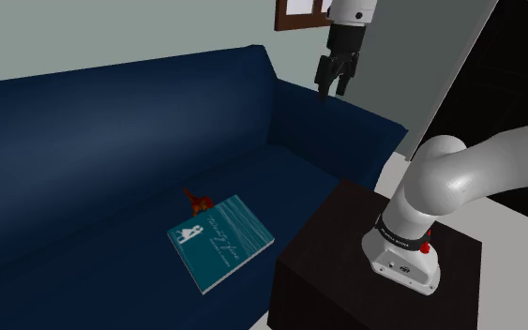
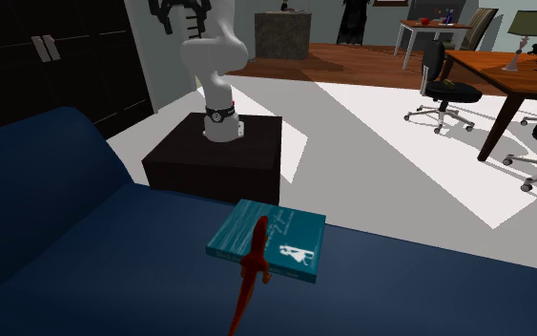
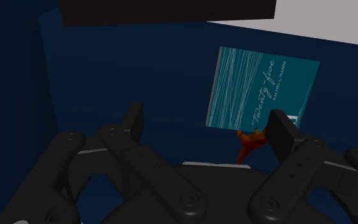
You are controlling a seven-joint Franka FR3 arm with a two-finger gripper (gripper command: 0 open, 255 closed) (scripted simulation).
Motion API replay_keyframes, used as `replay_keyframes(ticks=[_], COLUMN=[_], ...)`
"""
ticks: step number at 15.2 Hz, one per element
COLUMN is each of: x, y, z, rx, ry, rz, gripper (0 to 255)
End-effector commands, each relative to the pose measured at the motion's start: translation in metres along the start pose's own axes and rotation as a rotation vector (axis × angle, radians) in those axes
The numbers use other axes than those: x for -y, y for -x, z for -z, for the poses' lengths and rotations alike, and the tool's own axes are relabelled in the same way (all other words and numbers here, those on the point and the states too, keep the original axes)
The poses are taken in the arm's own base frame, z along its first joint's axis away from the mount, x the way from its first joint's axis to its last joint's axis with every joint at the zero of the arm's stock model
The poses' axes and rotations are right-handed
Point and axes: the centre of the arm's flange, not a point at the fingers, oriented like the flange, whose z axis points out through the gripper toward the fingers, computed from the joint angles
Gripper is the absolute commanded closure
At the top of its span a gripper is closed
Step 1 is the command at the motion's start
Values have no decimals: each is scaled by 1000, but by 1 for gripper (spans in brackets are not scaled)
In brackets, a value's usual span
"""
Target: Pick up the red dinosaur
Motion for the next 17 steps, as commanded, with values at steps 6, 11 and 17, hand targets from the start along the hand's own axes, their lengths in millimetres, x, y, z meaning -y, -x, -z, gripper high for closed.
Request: replay_keyframes(ticks=[6, 11, 17], x=[27, 52, 82], y=[-44, -88, -140], z=[-44, -88, -142], rx=[10, 21, 33], ry=[8, 15, 25], rz=[-16, -32, -51], gripper=[0, 0, 0])
